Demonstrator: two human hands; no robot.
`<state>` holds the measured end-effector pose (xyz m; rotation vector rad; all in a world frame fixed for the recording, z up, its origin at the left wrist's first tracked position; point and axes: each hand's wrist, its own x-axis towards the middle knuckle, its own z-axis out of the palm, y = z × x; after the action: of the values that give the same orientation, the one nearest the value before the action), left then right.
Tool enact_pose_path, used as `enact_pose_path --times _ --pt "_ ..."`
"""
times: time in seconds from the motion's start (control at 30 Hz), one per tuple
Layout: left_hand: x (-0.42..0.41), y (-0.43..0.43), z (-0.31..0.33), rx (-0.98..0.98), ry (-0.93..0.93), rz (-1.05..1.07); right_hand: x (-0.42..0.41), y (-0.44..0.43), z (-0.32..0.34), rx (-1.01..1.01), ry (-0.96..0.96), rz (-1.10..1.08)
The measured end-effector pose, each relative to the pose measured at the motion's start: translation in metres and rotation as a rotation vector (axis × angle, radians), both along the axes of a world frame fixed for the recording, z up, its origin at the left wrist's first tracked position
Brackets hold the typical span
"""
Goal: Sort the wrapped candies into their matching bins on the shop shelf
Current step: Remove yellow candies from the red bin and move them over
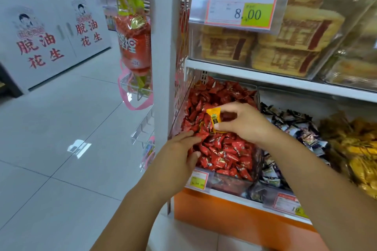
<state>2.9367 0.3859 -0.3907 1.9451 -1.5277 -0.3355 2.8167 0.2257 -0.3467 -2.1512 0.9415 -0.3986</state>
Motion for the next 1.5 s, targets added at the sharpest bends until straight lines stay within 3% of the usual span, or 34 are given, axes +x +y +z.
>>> enact_pose_path --times 0.1,0.27,0.37,0.47,0.6,0.77,1.0,1.17,1.33,1.5 --pt "-0.006 -0.006 0.003 -0.030 -0.018 0.020 -0.023 0.004 0.004 0.194 -0.286 -0.065" --pt "-0.016 -0.016 0.007 -0.080 -0.007 0.050 -0.050 0.011 0.006 0.402 -0.457 -0.110" --pt "-0.030 -0.020 0.015 -0.156 0.088 0.086 -0.054 0.018 0.002 0.241 -0.299 -0.079" --pt "-0.037 -0.021 0.019 -0.182 0.325 0.097 -0.045 0.027 -0.006 0.104 -0.210 0.018" --pt "-0.029 -0.017 0.016 -0.158 0.665 0.252 -0.036 0.025 -0.001 0.138 -0.112 0.159" --pt "-0.019 0.006 0.013 -0.129 0.590 0.382 -0.010 -0.003 0.009 -0.167 0.007 0.131" --pt "-0.009 0.018 0.014 -0.036 0.567 0.383 0.052 -0.031 -0.029 -0.562 0.563 0.337" --pt "-0.004 0.022 0.013 -0.045 0.622 0.361 0.060 -0.027 -0.031 -0.705 0.736 0.336" --pt "0.000 0.023 0.016 -0.053 0.697 0.386 0.056 -0.027 -0.031 -0.789 0.597 0.299" --pt "-0.006 0.019 0.026 -0.054 0.982 0.336 0.032 -0.030 -0.011 -0.381 0.157 0.233"
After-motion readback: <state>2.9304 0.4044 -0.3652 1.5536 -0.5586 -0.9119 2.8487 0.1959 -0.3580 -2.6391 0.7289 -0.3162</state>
